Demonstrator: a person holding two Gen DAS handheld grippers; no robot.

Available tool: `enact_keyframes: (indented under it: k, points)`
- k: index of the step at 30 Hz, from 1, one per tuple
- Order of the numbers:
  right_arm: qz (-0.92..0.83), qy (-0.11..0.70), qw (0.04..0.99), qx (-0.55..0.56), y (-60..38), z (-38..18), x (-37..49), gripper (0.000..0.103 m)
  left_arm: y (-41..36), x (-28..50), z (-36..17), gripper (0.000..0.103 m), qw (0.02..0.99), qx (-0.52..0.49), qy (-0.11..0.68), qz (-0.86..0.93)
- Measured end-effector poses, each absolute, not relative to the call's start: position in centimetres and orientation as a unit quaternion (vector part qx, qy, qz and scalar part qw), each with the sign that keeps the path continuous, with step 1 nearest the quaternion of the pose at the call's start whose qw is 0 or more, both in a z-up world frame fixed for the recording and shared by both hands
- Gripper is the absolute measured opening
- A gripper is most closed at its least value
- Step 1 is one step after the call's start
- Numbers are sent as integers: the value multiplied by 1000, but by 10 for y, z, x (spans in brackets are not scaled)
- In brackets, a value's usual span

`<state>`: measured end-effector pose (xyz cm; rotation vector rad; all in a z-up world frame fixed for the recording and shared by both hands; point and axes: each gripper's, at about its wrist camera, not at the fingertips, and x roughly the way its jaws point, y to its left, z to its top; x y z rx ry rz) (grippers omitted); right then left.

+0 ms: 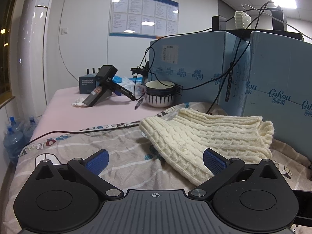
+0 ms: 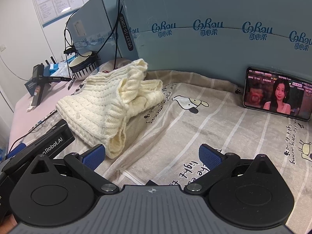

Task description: Fold clothes

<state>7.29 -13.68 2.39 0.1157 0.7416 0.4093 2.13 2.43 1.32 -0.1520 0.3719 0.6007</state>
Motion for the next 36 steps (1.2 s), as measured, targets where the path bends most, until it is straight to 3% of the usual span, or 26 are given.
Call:
enact_keyframes:
  k: [36]
  points:
    - [198,362,909,54,-137,23,74,103,23,21,14,103,936,-73,177,296]
